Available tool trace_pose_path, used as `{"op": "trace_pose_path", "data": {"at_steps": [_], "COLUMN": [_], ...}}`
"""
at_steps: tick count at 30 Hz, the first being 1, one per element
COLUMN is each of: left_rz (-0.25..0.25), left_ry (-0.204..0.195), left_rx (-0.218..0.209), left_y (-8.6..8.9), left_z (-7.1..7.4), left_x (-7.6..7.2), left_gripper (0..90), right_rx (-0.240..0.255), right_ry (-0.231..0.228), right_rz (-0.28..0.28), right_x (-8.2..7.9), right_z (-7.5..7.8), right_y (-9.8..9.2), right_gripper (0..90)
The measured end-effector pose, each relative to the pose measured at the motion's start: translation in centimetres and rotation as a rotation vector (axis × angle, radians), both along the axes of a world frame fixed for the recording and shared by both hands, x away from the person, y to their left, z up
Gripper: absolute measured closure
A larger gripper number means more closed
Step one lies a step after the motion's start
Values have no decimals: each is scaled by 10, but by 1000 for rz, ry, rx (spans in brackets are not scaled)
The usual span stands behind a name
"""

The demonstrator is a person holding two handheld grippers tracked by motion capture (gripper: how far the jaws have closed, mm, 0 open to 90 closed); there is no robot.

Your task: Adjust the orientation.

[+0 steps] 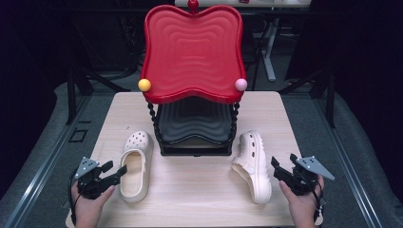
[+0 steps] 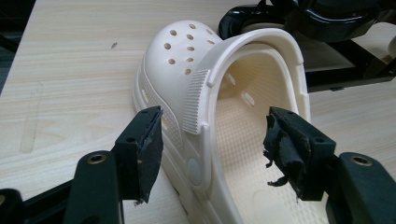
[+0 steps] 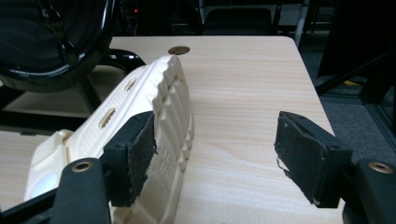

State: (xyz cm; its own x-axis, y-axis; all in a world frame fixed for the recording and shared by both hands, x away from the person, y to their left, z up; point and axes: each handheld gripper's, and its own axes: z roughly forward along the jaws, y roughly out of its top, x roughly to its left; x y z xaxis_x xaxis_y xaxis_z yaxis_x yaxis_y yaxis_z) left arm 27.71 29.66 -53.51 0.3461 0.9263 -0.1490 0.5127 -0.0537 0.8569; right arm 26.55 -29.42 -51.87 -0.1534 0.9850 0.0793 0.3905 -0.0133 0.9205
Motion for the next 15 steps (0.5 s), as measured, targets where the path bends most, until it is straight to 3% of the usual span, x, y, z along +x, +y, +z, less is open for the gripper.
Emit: {"op": "trace_pose_path", "data": {"at_steps": [3,6,9,13,15], "left_rz": [9,20,24,21,15], "left_ry": [-5,-15,-20,-44,-47], "left_rx": [9,-9,-21,-16,-13], "left_y": [1,4,6,5,4], "left_z": [0,0,0,0,0], "left_x": [-1,-2,-2,-3,-3], "left_gripper": [368,368,382,412,422], "right_rx": [-36,-38,-35,-22,-5], "right_ry": [0,-7,-24,-6,10], "right_rz": [-7,-6,-6,-3,11], "right_x": [-1,-2,-3,0,2], "right_z": [-4,-3,-3,-7,-8], "right_y": [2,2,2,0,-1], "right_gripper": [285,285,285,281,324]}}
